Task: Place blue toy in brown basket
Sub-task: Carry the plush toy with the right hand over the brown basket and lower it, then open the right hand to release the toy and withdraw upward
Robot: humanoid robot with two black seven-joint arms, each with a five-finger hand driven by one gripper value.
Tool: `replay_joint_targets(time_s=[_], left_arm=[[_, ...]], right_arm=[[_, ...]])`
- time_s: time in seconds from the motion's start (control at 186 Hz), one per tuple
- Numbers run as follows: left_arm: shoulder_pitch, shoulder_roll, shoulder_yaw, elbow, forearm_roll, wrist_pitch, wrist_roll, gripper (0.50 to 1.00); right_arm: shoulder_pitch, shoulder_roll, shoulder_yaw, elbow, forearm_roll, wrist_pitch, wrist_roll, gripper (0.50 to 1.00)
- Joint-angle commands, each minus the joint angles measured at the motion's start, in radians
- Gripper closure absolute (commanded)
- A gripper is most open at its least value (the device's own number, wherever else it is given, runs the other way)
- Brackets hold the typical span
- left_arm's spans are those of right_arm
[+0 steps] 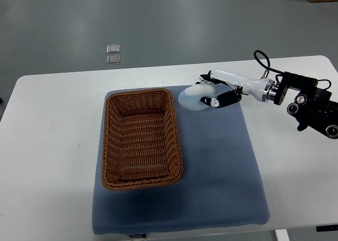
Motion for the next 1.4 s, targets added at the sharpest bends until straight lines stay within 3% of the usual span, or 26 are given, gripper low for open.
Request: replay_joint_targets(time_s=[0.0,0.21,0.399,0.797,0.873,0.889,0.894,0.9,0.905,0.911,0.916,0.921,0.927,0.932,0.954,1.196,1.395], left_arm=[[0.000,0.000,0.000,0.000,0.001,0.001,0.000,0.500],[0.000,0.000,0.000,0.000,0.001,0.001,0.000,0.500],[0.000,0.000,0.000,0.000,0.001,0.001,0.000,0.500],[0.000,0.000,0.000,0.000,-0.001,0.001,0.000,0.500],[0.000,0.000,0.000,0.000,-0.001,0.001,0.000,0.500],[0.000,0.000,0.000,0.000,0.001,0.001,0.000,0.500],[0.000,0.000,0.000,0.000,0.001,0.001,0.000,0.500],[0.000,0.000,0.000,0.000,0.001,0.001,0.000,0.500],[0.000,0.000,0.000,0.000,0.001,0.001,0.000,0.500],[0.000,0.000,0.000,0.000,0.001,0.001,0.000,0.500],[0.000,0.000,0.000,0.000,0.001,0.001,0.000,0.500],[0.000,0.000,0.000,0.000,0.001,0.001,0.000,0.500],[0.000,0.000,0.000,0.000,0.001,0.001,0.000,0.500],[0.000,0.000,0.000,0.000,0.001,-0.001,0.000,0.500],[0.000,0.000,0.000,0.000,0.001,0.001,0.000,0.500],[0.000,0.000,0.000,0.000,0.001,0.001,0.000,0.500],[0.000,0.000,0.000,0.000,-0.001,0.001,0.000,0.500]], right_arm=[[0.016,0.025,-0.001,0.015,0.000,0.003,0.002,1.000],[0.049,0.163,-0.040,0.017,-0.012,-0.004,-0.015,1.000],[0.047,0.261,-0.080,0.015,-0.019,-0.012,-0.081,1.000],[0.041,0.350,-0.152,0.000,-0.013,-0.144,-0.168,1.000],[0.038,0.350,-0.156,0.000,-0.006,-0.148,-0.168,0.893],[0.038,0.350,-0.156,0.000,-0.003,-0.148,-0.168,0.828],[0.038,0.350,-0.156,0.000,-0.003,-0.148,-0.168,0.828],[0.038,0.350,-0.156,-0.002,-0.001,-0.148,-0.168,0.787],[0.038,0.350,-0.156,-0.002,-0.001,-0.148,-0.168,0.787],[0.038,0.350,-0.156,-0.002,0.000,-0.150,-0.168,0.740],[0.038,0.350,-0.156,-0.002,0.000,-0.150,-0.168,0.740],[0.036,0.350,-0.155,-0.002,0.000,-0.150,-0.168,0.695],[0.036,0.350,-0.155,-0.002,0.000,-0.150,-0.168,0.695],[0.036,0.350,-0.155,-0.002,0.000,-0.150,-0.168,0.659],[0.035,0.350,-0.155,-0.002,0.004,-0.150,-0.168,0.620],[0.032,0.339,-0.139,-0.002,0.079,-0.150,-0.167,0.597],[0.015,0.290,-0.090,-0.025,0.336,-0.139,-0.168,0.587]])
